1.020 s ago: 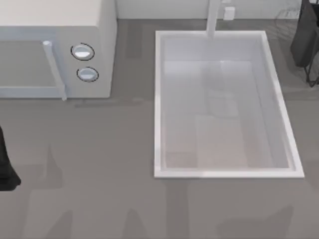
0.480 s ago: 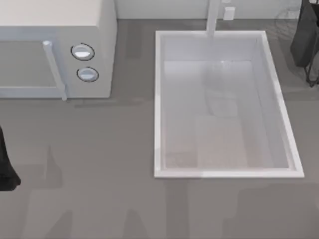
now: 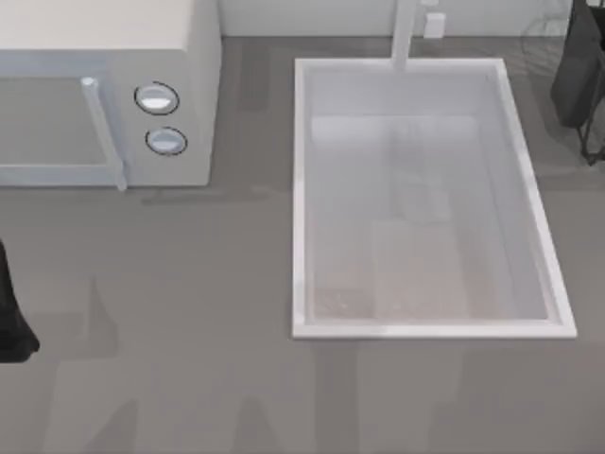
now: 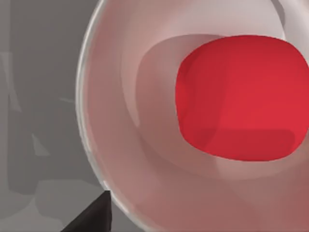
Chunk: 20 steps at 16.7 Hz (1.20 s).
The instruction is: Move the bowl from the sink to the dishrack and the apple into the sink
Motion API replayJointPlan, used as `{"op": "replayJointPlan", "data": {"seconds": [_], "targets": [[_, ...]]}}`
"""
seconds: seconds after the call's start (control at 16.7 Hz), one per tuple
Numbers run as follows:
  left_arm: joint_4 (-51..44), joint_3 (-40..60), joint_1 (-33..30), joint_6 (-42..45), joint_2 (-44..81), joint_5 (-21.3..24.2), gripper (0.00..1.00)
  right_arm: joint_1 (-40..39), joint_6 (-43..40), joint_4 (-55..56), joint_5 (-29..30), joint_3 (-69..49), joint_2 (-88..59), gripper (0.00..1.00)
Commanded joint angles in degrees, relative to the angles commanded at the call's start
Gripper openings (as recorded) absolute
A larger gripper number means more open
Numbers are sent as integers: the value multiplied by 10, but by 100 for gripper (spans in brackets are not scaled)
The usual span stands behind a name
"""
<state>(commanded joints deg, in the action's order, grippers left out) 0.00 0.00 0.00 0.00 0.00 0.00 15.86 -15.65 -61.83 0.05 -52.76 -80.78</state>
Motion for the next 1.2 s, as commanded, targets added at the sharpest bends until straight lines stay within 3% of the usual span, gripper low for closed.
{"op": "replayJointPlan", "data": {"seconds": [0.18,0.6,0.96,1.2], "targets": [[0,0,0,0,0,0,100,0,1,40,1,23,-19,100],[0,0,0,0,0,0,100,1,4,246,1,131,-110,100],[0,0,0,0,0,0,100,0,4,275,0,150,-126,100],[0,0,0,0,0,0,100,0,4,275,0,150,-126,70]]}}
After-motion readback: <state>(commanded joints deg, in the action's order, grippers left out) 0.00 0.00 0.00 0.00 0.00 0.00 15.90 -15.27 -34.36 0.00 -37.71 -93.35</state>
